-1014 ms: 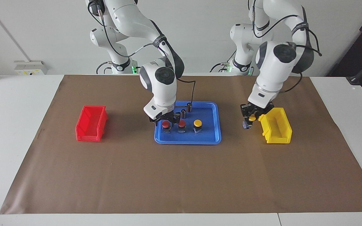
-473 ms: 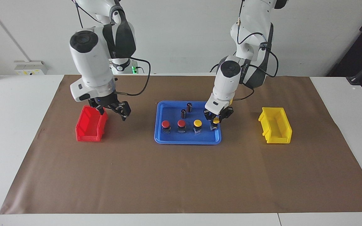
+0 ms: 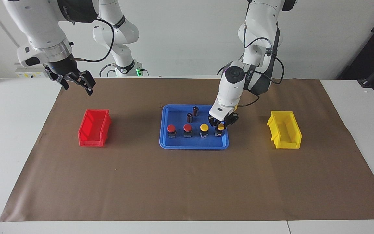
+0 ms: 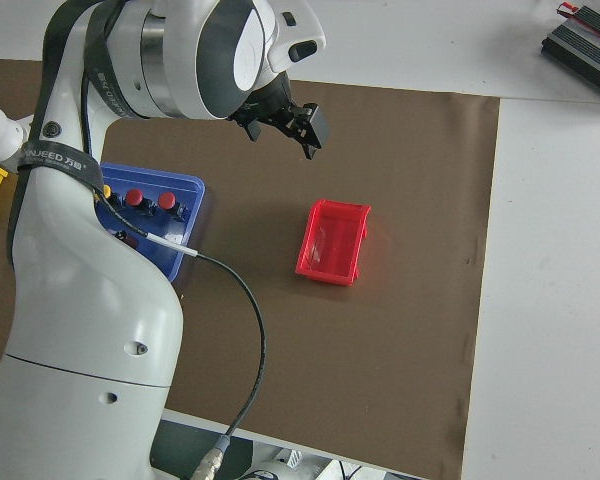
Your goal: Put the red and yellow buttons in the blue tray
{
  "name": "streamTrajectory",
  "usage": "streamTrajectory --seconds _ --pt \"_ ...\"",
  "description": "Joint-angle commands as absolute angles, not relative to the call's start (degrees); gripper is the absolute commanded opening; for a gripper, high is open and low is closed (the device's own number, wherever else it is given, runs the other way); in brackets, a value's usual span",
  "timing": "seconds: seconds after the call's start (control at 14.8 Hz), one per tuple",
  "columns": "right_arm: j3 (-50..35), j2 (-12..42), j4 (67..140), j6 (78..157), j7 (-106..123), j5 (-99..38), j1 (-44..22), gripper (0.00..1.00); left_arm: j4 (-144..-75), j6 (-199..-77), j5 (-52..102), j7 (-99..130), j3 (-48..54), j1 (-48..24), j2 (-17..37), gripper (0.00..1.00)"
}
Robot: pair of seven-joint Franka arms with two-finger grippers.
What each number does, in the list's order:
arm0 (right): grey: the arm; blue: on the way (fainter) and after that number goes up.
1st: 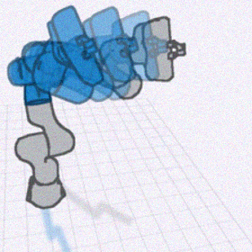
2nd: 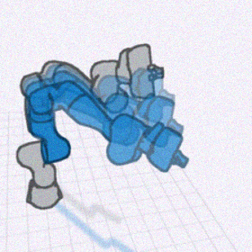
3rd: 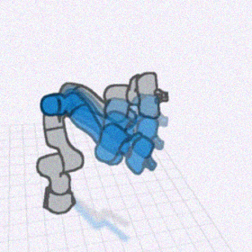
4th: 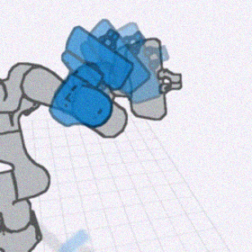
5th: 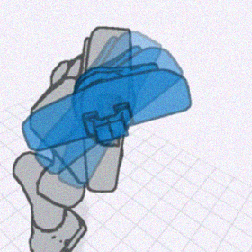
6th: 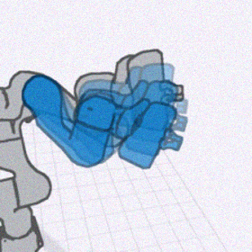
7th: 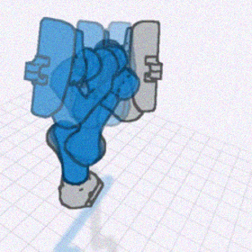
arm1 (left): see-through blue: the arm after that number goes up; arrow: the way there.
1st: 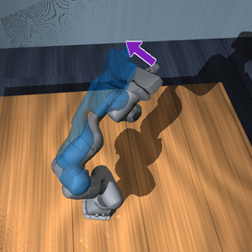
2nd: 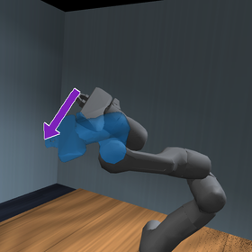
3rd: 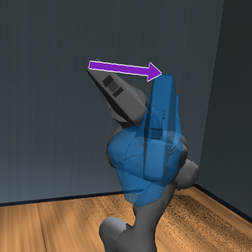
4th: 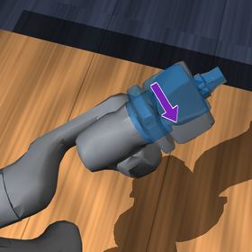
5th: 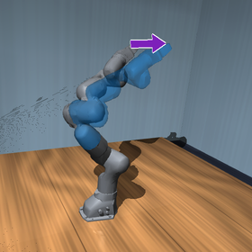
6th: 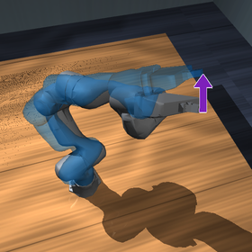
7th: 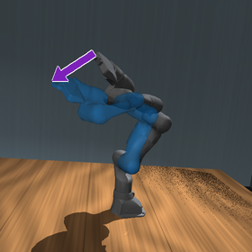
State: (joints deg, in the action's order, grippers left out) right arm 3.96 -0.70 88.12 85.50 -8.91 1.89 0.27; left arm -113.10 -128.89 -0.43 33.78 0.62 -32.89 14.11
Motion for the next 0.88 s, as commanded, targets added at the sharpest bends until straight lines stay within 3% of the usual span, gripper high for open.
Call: streamTrajectory --seconds 0.0,0.14,0.54,0.81 --pt "3.78 0.18 85.25 82.97 -3.26 1.84 3.51 1.00 -112.68 -128.77 -0.26 33.84 -0.35 -33.66 14.68 0.85" --pt "3.78 -0.35 86.74 82.62 -2.64 2.11 4.39 1.00 -109.53 -121.95 -0.35 29.91 -0.53 -33.14 13.89 0.98" --pt "3.78 -1.93 90.25 86.03 2.02 2.02 7.39 1.00 -93.54 -98.03 -0.09 19.19 -1.23 -24.81 10.73 1.00" --pt "3.60 -3.07 93.69 89.56 2.02 2.02 7.38 1.00 -91.06 -92.65 1.67 6.70 -1.14 -15.05 5.20 1.00"
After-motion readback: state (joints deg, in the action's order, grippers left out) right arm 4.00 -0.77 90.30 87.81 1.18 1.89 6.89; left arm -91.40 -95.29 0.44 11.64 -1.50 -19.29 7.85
